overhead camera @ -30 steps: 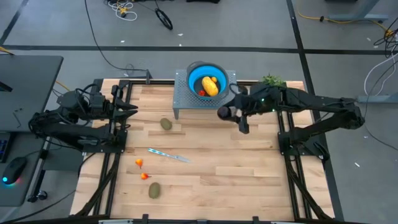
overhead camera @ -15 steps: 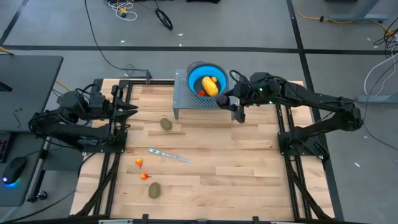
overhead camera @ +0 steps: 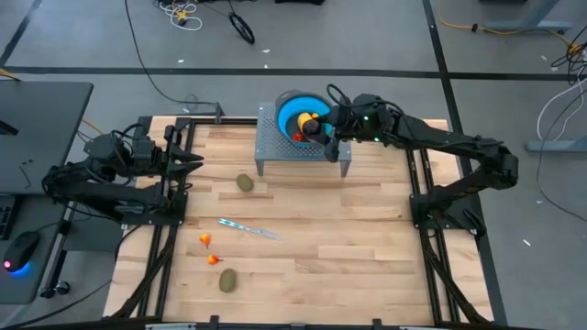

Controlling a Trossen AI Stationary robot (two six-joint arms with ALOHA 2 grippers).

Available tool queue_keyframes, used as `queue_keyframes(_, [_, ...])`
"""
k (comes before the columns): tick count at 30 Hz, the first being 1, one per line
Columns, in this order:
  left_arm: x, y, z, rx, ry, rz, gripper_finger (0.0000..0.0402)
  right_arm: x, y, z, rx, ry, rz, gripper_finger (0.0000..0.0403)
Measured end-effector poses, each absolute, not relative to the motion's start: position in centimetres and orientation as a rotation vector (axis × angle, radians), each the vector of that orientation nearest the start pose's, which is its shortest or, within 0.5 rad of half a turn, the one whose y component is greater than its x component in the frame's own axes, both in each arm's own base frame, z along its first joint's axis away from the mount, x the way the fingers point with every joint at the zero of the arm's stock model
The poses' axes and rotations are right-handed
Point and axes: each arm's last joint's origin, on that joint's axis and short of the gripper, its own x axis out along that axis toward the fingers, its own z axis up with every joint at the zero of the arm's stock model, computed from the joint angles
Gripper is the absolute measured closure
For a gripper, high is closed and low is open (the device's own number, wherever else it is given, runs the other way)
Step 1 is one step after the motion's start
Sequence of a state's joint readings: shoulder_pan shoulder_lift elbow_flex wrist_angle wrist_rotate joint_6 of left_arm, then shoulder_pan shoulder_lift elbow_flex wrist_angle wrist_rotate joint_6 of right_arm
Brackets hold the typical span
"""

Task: Pick & Place Fruit
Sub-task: Put the plum into the blue bin

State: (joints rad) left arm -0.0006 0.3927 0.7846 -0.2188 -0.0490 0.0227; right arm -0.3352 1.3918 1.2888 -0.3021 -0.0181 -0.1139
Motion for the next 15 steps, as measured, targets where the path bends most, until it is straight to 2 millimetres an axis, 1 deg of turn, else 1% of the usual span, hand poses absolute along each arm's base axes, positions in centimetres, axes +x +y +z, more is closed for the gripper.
queue_keyframes(3, [7.5,0.1,37.0,0.018,-0.173,0.05,0.0334,30.1,-10.9,35.2,-0.034,0.433,-0.302,0.0155])
queue_keyframes(8, [7.5,0.1,37.0,0.018,-0.173,0.051,0.0334,30.3,-11.7,34.7,-0.027,0.446,-0.32,0.0155])
queue_keyframes(12, [7.5,0.1,37.0,0.018,-0.173,0.05,0.0334,30.1,-12.2,34.8,-0.025,0.434,-0.339,0.0155])
queue_keyframes(15, [7.5,0.1,37.0,0.018,-0.173,0.05,0.0334,30.1,-12.8,35.2,-0.038,0.393,-0.358,0.0155])
